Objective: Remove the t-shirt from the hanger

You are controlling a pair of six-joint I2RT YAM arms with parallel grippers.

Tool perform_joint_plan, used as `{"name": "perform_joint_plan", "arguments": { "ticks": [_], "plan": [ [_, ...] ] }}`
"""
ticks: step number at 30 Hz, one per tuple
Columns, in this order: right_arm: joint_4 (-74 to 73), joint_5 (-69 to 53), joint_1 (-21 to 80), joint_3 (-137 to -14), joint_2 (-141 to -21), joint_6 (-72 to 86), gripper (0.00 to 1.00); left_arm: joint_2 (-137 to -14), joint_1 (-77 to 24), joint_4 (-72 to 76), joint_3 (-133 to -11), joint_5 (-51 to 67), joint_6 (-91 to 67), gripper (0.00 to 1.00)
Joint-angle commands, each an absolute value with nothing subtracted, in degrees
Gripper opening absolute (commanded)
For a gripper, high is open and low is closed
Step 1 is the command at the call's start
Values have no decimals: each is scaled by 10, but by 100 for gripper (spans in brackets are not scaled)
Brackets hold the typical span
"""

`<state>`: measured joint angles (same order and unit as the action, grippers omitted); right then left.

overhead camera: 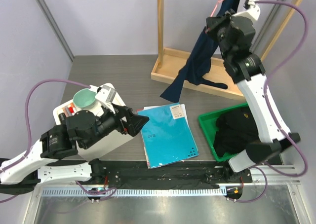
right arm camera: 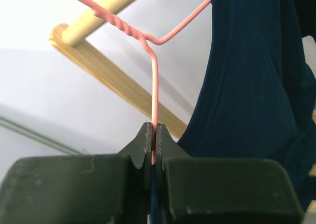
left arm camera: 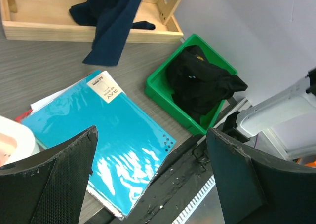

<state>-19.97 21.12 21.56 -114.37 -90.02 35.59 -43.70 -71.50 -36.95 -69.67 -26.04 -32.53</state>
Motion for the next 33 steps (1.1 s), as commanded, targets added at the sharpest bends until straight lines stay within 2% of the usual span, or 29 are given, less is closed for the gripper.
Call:
{"name": "perform_joint_plan", "arguments": {
  "ticks": [1, 8, 12, 15, 20, 24, 29, 33],
  "plan": [
    [-163, 148, 214, -1050, -803, 347, 1, -464, -715, -345, -738, -239, -311, 90],
    [-180, -8, 210, -908, -701, 264, 1, -504, -715, -323, -780, -233, -286, 89],
    [-188, -73, 205, -868, -660, 236, 1, -547, -714, -311, -843, -236, -237, 79],
    [-203, -122, 203, -863, -650, 240, 1, -606, -693, -328, -921, -235, -220, 80],
    [-207, -171, 202, -846, -643, 287, 1, -724, -616, -341, -1031, -135, -205, 87],
    [-194, -220, 203, -842, -653, 331, 1, -785, -545, -313, -1089, -71, -206, 88],
    [-178, -245, 202, -837, -664, 363, 1, -839, -513, -229, -1104, -67, -183, 76],
    [-174, -258, 203, -831, -665, 369, 1, -866, -505, -196, -1102, -89, -164, 73]
  ]
}}
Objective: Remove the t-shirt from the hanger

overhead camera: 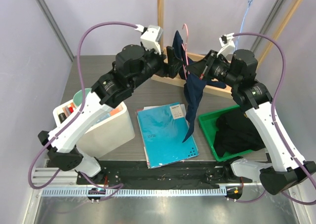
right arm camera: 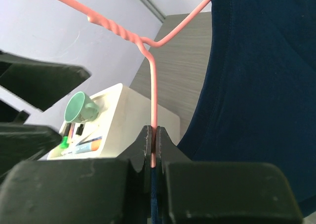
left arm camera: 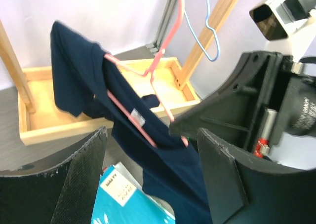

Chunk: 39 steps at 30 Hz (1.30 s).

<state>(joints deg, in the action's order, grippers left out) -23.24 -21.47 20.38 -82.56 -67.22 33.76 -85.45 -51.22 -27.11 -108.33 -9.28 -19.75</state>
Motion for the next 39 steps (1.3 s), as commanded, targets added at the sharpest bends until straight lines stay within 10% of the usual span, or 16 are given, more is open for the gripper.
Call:
{"name": "perform_joint_plan", "arguments": {
  "ticks": [1, 12, 24, 31, 39],
  "plan": [
    [-174, -259, 203, -829, -664, 368, 1, -871, -503, -190, -1103, -88, -163, 73],
    [-174, -279, 194, -809, -655, 366, 1, -927, -497, -126, -1130, -100, -153, 75],
    [-171, -293, 187, -814, -643, 374, 1, -1000, -491, -121, -1193, -99, -145, 51],
    [-178, -294, 183, -809, -636, 366, 1, -1041, -489, -114, -1236, -112, -172, 4],
    [-375, -189, 182, -849, -585, 233, 88, -1063, -488, -67, -1269, -254, -205, 0]
  ]
}}
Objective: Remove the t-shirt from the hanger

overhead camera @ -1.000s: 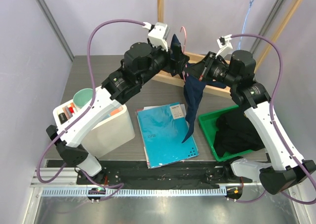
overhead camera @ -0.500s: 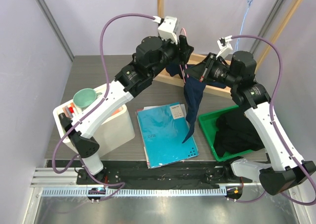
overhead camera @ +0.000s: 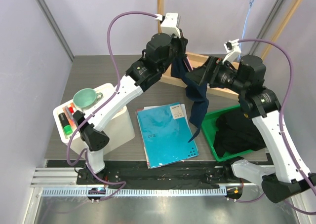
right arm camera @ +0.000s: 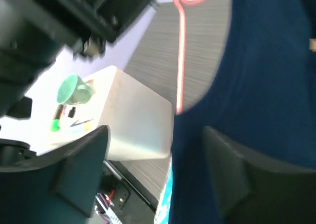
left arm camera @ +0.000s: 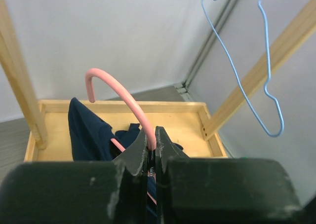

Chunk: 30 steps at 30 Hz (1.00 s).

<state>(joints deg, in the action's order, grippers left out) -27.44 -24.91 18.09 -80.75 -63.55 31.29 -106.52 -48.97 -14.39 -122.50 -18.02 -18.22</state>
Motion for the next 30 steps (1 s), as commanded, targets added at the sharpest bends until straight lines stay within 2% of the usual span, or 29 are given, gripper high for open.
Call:
{"name": "perform_joint_plan", "arguments": {
  "ticks": [1, 3, 9, 12, 19, 23, 24, 26, 27, 29, 30],
  "plan": [
    [-392, -177, 182, -850, -572, 214, 95, -1072, -489, -66, -1287, -260, -196, 0],
    [-432, -149, 182, -842, -535, 203, 99, -1082, -489, -68, -1306, -274, -186, 0],
    [-454, -124, 182, -785, -455, 186, 99, -1090, -489, -51, -1320, -305, -182, 0],
    [-443, -103, 182, -763, -433, 185, 96, -1089, -489, -43, -1323, -314, -195, 0],
    [-387, -98, 182, -697, -406, 192, 79, -1083, -489, -41, -1324, -324, -231, 0],
    [-346, -96, 182, -656, -404, 201, 73, -1078, -489, -41, -1317, -324, -243, 0],
    [-339, -98, 182, -650, -403, 202, 67, -1076, -489, -41, -1317, -323, -244, 0],
    [-329, -100, 182, -641, -404, 210, 63, -1076, -488, -40, -1316, -323, -243, 0],
    [-326, -96, 182, -640, -403, 213, 53, -1076, -489, -39, -1317, -323, -242, 0],
    [-322, -90, 182, -640, -398, 221, 44, -1078, -489, -38, -1316, -323, -236, 0],
    [-317, -89, 182, -638, -395, 222, 34, -1078, -489, -37, -1315, -323, -236, 0]
  ]
}}
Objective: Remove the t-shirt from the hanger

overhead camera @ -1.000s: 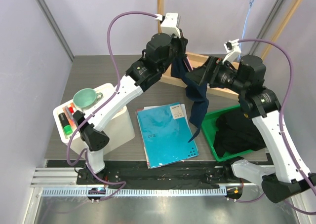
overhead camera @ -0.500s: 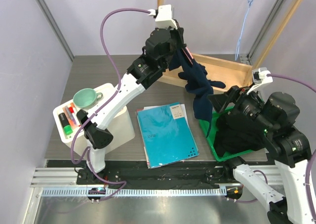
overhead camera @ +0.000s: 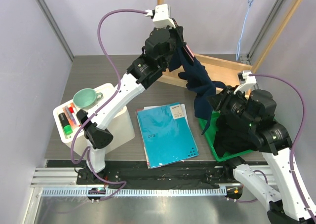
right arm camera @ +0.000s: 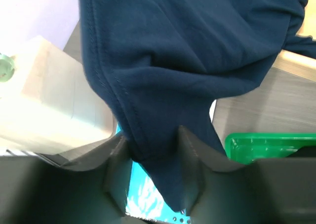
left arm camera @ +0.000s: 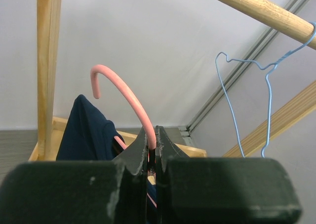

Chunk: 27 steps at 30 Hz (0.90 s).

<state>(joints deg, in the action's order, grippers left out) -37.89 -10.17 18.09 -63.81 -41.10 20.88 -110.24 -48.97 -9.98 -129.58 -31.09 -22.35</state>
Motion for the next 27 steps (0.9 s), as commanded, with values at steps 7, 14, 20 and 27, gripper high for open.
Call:
{"name": "perform_joint_plan", "arguments": {
  "ticks": [7, 14, 20, 27],
  "plan": [
    [-320, -87, 182, -672, -397, 225, 1, -1073, -488, 16, -1265, -327, -245, 0],
    [-361, -63, 182, -684, -376, 229, 1, -1087, -488, 47, -1258, -384, -197, 0],
    [-402, 39, 182, -752, -347, 206, 1, -1089, -487, 69, -1245, -375, -188, 0],
    [-393, 174, 183, -774, -268, 212, 1, -1075, -482, 79, -1218, -386, -203, 0]
  ]
}}
